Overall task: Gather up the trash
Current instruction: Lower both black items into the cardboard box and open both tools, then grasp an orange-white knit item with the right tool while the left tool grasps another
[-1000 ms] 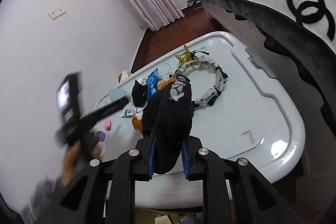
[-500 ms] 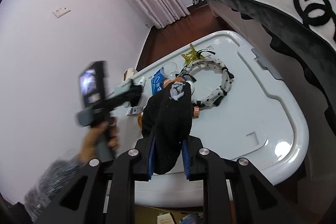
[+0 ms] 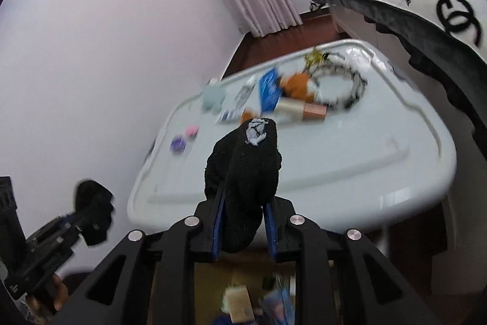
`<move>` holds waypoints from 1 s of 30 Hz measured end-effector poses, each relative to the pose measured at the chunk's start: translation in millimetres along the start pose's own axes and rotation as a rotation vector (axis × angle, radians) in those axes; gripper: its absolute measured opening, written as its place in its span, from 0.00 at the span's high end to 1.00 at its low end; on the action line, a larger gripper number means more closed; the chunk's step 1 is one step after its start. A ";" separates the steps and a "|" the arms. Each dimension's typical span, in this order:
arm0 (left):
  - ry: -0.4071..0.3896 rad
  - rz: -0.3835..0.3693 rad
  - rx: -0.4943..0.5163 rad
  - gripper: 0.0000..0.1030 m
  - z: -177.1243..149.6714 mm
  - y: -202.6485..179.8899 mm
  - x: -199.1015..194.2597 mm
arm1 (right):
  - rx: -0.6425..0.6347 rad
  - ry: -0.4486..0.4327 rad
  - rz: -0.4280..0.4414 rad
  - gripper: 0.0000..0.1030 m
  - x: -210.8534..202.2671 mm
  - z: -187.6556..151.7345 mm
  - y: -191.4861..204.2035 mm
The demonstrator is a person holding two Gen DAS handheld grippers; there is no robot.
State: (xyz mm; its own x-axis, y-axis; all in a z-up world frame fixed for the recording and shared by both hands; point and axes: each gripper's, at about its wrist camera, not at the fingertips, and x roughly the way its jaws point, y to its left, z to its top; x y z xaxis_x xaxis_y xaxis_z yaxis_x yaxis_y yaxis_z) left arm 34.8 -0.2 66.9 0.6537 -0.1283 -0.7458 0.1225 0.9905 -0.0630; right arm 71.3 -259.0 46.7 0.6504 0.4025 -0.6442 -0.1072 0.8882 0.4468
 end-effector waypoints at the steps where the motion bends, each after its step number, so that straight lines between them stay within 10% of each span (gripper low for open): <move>1: 0.032 -0.010 -0.019 0.74 -16.4 3.2 2.0 | -0.003 0.021 -0.004 0.78 -5.3 -22.5 5.4; 10: 0.387 -0.030 -0.081 0.73 -146.6 18.2 59.3 | 0.042 0.312 -0.101 0.78 6.1 -158.1 2.0; 18: 0.405 -0.029 -0.051 0.69 -146.4 11.3 66.5 | 0.024 0.352 -0.131 0.69 16.9 -158.7 5.5; 24: 0.409 0.045 -0.011 0.22 -144.3 5.8 67.0 | 0.014 0.344 -0.156 0.41 14.6 -156.0 6.4; 30: 0.367 0.027 0.021 0.22 -132.2 -3.1 56.9 | 0.053 0.291 -0.085 0.41 -0.8 -123.8 5.2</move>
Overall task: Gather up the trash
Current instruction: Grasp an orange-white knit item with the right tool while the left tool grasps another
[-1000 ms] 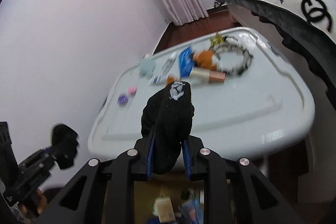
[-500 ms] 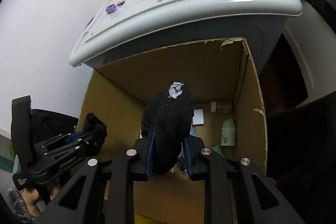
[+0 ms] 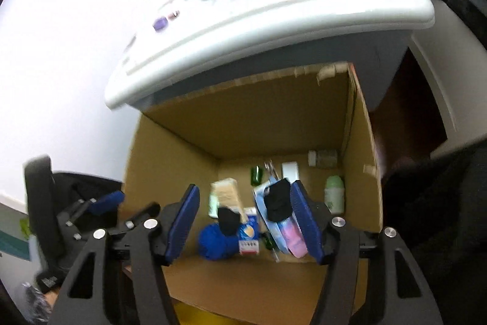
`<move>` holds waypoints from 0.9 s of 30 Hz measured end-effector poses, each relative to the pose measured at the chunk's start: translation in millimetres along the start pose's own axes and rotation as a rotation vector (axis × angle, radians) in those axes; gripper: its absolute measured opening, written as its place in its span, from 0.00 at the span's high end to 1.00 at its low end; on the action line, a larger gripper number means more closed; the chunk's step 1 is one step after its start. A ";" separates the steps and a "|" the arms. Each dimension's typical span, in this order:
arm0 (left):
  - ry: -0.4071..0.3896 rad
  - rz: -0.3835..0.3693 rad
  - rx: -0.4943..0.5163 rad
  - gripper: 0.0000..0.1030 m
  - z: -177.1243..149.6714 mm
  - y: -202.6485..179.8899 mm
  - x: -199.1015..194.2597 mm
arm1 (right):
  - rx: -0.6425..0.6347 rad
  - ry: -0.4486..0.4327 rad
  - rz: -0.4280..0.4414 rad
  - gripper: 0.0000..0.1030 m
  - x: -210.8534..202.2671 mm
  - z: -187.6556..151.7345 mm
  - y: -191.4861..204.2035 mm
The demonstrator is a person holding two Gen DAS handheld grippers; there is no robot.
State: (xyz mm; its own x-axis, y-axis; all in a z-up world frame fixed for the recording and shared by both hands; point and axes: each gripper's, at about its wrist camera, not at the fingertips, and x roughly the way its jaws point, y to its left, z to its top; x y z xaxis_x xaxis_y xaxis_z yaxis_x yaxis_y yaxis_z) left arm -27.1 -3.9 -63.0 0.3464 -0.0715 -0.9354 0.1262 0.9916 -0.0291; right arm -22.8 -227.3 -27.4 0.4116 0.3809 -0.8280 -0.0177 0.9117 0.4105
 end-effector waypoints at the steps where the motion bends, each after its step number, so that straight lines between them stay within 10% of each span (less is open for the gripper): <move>1: -0.013 -0.022 0.002 0.22 5.7 -0.3 -5.6 | -0.001 -0.017 0.005 0.41 -5.2 10.3 0.1; 9: -0.089 -0.086 0.024 0.22 100.6 -4.1 -27.2 | -0.117 -0.199 -0.088 0.36 -22.8 174.2 0.4; 19: -0.142 -0.066 -0.048 0.22 189.1 -0.3 -0.3 | -0.177 -0.143 -0.227 0.35 93.6 335.9 -30.1; 23: -0.107 -0.052 -0.063 0.22 195.0 3.1 20.7 | -0.184 -0.073 -0.199 0.78 128.9 352.1 -38.5; 27: -0.100 -0.068 -0.088 0.22 204.7 2.1 29.9 | -0.162 -0.166 -0.159 0.82 96.1 343.0 -36.0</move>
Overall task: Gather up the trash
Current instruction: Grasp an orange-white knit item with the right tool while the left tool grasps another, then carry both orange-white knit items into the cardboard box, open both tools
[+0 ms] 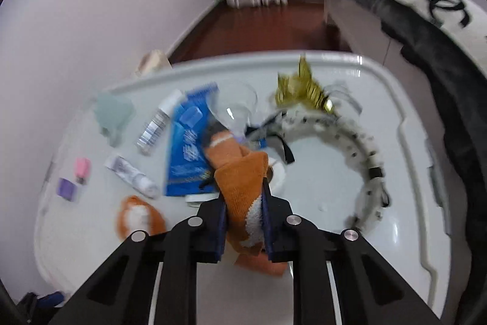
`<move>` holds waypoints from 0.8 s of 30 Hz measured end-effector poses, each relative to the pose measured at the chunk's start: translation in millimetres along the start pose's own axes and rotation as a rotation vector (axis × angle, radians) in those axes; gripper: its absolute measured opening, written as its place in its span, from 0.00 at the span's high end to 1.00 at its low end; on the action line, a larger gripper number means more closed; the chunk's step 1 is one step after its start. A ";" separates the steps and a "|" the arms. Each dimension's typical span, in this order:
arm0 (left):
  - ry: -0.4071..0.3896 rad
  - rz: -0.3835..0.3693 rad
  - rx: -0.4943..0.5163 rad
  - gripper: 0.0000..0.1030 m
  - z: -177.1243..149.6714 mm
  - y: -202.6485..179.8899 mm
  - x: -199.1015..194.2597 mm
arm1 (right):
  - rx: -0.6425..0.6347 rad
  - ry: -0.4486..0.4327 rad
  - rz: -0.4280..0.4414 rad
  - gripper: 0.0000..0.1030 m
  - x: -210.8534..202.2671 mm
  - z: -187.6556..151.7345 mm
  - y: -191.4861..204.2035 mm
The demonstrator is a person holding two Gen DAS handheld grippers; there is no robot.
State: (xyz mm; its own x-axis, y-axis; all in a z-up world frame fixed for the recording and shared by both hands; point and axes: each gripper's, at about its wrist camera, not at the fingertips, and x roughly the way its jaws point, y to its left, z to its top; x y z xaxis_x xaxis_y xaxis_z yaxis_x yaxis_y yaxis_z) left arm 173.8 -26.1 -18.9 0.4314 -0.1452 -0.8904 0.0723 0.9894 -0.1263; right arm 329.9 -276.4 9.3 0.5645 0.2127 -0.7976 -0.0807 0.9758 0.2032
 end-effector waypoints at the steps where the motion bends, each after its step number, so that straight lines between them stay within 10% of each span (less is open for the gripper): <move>1: -0.013 -0.003 -0.002 0.22 6.1 -3.5 2.1 | 0.030 -0.032 0.038 0.82 -18.7 -1.8 -2.6; 8: -0.085 0.013 0.028 0.22 71.8 -53.2 27.5 | 0.198 -0.205 0.173 0.81 -135.7 -53.9 -24.5; 15: -0.080 0.025 -0.053 0.22 121.3 -77.7 81.1 | 0.265 -0.181 0.207 0.81 -145.1 -79.5 -40.3; 19: -0.129 0.126 -0.058 0.67 122.9 -74.4 95.5 | 0.259 -0.182 0.236 0.81 -146.9 -80.5 -39.6; 24: -0.138 0.100 -0.049 0.72 104.5 -59.0 78.1 | 0.259 -0.165 0.246 0.81 -142.0 -79.5 -34.8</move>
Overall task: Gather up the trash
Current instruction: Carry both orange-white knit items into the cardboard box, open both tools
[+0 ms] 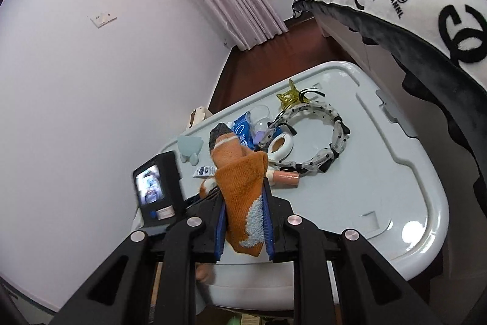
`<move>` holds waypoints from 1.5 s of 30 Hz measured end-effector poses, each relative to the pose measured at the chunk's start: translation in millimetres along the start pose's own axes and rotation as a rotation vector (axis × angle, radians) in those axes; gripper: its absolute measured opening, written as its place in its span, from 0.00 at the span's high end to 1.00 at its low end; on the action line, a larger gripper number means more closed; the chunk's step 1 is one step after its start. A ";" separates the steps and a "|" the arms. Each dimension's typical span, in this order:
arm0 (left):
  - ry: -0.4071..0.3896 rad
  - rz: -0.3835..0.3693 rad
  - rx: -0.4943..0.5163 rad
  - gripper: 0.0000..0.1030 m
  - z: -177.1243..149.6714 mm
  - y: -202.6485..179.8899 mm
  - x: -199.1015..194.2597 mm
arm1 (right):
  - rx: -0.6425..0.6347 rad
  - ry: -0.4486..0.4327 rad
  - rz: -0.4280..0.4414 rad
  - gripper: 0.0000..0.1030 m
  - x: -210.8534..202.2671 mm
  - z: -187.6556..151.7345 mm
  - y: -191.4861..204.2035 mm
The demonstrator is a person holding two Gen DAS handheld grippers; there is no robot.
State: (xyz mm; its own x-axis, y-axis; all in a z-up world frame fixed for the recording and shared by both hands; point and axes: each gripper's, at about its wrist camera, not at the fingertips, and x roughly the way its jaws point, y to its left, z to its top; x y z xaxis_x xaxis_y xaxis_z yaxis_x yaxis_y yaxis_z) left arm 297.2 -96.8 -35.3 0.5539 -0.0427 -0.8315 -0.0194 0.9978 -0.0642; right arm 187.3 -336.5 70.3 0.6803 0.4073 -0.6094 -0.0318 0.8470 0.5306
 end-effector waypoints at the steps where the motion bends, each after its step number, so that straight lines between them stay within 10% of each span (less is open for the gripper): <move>1: -0.006 -0.013 -0.001 0.72 -5.8 6.7 -14.0 | -0.002 0.002 -0.001 0.81 0.7 -0.9 1.1; 10: -0.139 -0.075 0.103 0.72 -74.4 56.8 -173.9 | -0.063 0.007 -0.025 0.81 -0.5 -30.4 25.1; 17: -0.095 -0.073 0.150 0.72 -171.0 89.5 -230.3 | -0.114 -0.001 -0.014 0.80 -52.2 -132.1 54.5; 25: 0.128 -0.067 0.119 0.72 -282.1 110.6 -175.8 | -0.093 0.116 -0.090 0.80 -78.1 -243.2 51.2; 35: 0.235 -0.062 0.139 0.69 -288.6 105.7 -150.3 | -0.135 0.275 -0.175 0.74 -45.0 -278.5 44.0; 40: 0.233 0.006 0.177 0.27 -290.9 101.6 -151.1 | -0.140 0.276 -0.199 0.46 -42.8 -279.4 44.1; 45: 0.235 0.003 0.180 0.26 -291.7 101.4 -152.6 | -0.128 0.277 -0.192 0.44 -43.7 -277.0 42.8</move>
State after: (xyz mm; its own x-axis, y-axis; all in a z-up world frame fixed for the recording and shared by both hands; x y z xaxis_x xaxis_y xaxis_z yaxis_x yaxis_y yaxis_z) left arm -32.1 -4.2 -75.9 0.3457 -0.0291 -0.9379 0.1389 0.9901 0.0204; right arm -46.6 -223.4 -43.5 0.4593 0.2985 -0.8366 -0.0254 0.9459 0.3235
